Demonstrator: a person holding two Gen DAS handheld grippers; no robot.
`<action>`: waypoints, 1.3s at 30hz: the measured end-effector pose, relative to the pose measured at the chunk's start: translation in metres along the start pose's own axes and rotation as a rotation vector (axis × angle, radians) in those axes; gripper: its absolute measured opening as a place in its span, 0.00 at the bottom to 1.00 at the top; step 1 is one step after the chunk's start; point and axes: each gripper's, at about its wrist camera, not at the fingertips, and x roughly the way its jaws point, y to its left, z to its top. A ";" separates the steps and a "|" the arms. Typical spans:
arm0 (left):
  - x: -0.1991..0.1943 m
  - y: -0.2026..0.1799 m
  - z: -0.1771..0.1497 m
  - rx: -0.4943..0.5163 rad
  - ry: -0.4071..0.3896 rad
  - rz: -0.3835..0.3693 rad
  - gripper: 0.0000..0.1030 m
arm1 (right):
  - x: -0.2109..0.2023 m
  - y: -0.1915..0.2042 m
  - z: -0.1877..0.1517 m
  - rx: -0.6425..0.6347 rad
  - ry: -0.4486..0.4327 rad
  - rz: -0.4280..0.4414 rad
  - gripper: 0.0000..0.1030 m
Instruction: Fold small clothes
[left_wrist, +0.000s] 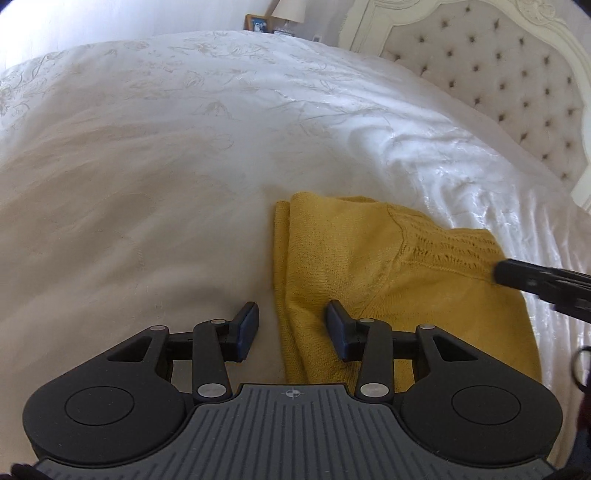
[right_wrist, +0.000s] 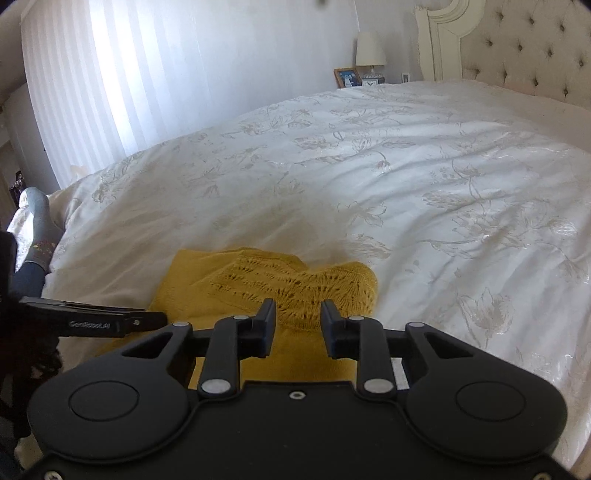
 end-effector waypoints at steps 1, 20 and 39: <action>0.003 -0.002 0.001 -0.001 -0.001 0.003 0.40 | 0.011 0.000 0.000 -0.001 0.021 -0.008 0.36; -0.066 -0.038 -0.015 0.082 -0.070 0.092 1.00 | -0.042 -0.003 -0.008 0.107 -0.063 -0.022 0.99; -0.111 -0.105 -0.065 0.125 0.037 0.197 0.99 | -0.124 0.006 -0.062 0.166 0.035 -0.185 1.00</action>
